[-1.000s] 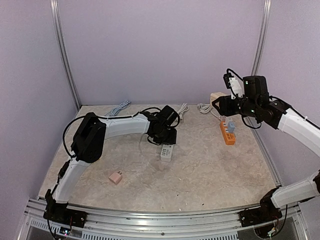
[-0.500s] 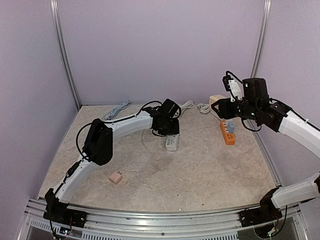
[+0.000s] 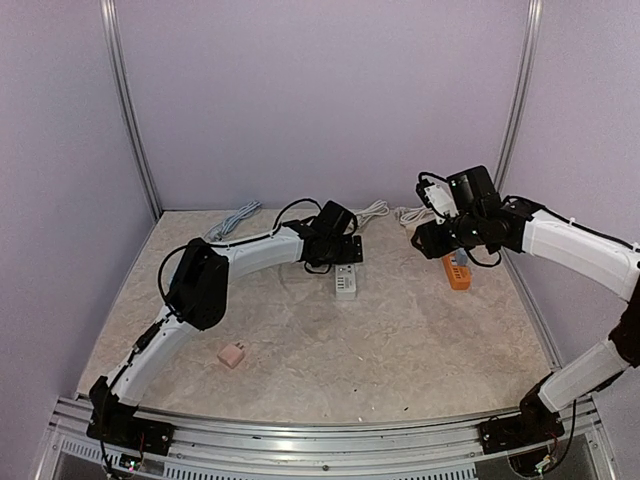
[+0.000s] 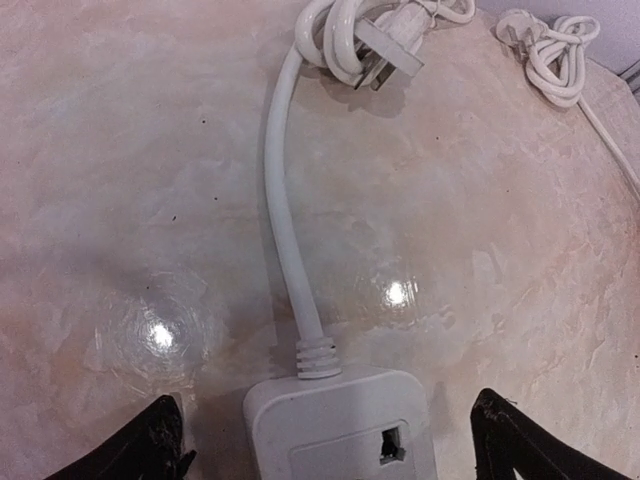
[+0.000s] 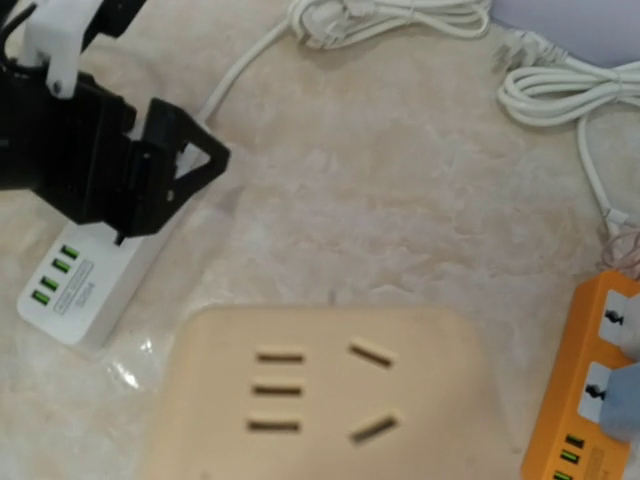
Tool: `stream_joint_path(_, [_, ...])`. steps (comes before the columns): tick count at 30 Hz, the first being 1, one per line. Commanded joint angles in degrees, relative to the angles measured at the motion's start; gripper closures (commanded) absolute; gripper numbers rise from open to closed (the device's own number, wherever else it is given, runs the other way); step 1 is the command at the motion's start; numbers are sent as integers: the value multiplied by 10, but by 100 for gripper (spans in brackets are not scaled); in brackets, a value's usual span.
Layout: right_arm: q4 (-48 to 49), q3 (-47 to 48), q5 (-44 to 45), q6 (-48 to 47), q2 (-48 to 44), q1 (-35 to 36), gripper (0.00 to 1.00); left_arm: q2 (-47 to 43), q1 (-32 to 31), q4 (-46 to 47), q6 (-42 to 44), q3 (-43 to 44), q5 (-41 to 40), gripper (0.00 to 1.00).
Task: Insert the plug
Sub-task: Adjust the socket at the center of the board.
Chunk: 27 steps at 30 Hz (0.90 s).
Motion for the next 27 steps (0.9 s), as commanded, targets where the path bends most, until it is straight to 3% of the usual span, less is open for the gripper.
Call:
stream_joint_path(1, [3, 22, -18, -14, -5, 5, 100, -44, -6, 63, 11, -85, -12, 1])
stream_joint_path(6, [-14, 37, -25, -54, 17, 5, 100, -151, -15, 106, 45, -215, -7, 1])
stream_joint_path(10, [-45, 69, -22, -95, 53, 4, 100, -267, -23, 160, 82, -396, 12, 1])
stream_joint_path(14, [-46, 92, -78, -142, 86, -2, 100, -346, -27, 211, 118, -525, 44, 1])
stream_joint_path(19, [-62, 162, -124, -223, 165, -6, 100, -374, -44, 234, 144, -577, 48, 1])
stream_joint_path(23, [-160, 286, -158, -318, 258, -6, 100, -383, -41, 224, 79, -601, 34, 1])
stream_joint_path(27, [-224, 383, -189, -374, 329, -6, 100, -429, -36, 264, 33, -682, 30, 1])
